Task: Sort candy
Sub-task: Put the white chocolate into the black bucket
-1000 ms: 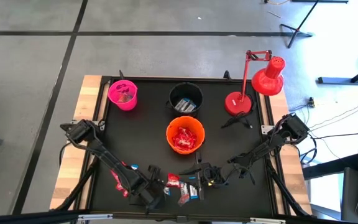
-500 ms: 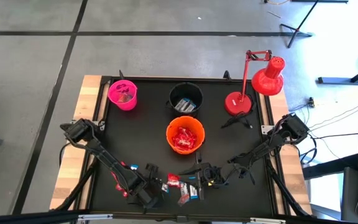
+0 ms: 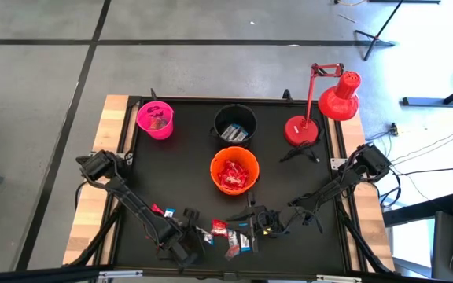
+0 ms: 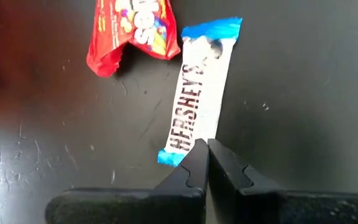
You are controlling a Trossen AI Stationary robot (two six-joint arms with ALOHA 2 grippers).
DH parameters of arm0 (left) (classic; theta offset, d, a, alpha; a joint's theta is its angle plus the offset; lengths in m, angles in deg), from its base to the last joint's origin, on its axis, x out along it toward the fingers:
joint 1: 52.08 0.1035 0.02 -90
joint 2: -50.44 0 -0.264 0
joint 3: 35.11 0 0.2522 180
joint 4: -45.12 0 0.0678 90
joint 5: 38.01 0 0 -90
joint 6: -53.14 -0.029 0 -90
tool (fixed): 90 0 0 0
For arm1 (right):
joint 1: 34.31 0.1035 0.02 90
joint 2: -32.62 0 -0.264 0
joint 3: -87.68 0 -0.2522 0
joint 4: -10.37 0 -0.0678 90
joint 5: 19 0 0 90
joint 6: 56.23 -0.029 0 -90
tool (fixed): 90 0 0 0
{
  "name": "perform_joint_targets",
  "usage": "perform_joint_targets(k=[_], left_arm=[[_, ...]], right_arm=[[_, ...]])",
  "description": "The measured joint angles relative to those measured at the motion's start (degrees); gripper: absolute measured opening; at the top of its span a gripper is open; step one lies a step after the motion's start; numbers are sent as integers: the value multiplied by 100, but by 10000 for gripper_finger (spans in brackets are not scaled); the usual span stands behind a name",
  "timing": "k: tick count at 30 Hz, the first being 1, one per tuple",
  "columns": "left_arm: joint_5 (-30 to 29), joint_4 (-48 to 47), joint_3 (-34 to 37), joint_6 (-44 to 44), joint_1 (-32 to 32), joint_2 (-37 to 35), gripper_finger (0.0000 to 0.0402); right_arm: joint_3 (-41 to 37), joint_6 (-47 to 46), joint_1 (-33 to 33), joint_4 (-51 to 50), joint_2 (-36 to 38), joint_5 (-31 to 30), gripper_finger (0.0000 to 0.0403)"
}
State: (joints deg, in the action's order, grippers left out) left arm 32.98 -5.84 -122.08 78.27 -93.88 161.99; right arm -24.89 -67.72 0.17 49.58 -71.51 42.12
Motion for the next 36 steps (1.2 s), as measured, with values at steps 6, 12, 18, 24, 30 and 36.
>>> perform_joint_targets(k=[6, 12, 18, 24, 30, 36], left_arm=[[-93, 725, -271, -363, 4, -13, 1], [-45, 1003, -362, -897, 0, -44, 45], [-714, -183, -356, -367, -185, -572, 83], [-1420, -6, 407, 204, -576, -1482, 87], [-1474, 2053, 2044, 757, -704, -2326, 87], [-611, 4400, 3203, 1170, -359, -2442, 96]], right_arm=[[0, 0, 0, 2, 0, 0, 95], [0, 0, -2, 6, 0, 0, 95], [0, 0, -2, -4, 0, 1, 95], [-1, 0, -2, -6, 0, 8, 95], [-2, 0, 0, -2, 0, 44, 95], [-1, 0, 0, -3, 0, 87, 95]])
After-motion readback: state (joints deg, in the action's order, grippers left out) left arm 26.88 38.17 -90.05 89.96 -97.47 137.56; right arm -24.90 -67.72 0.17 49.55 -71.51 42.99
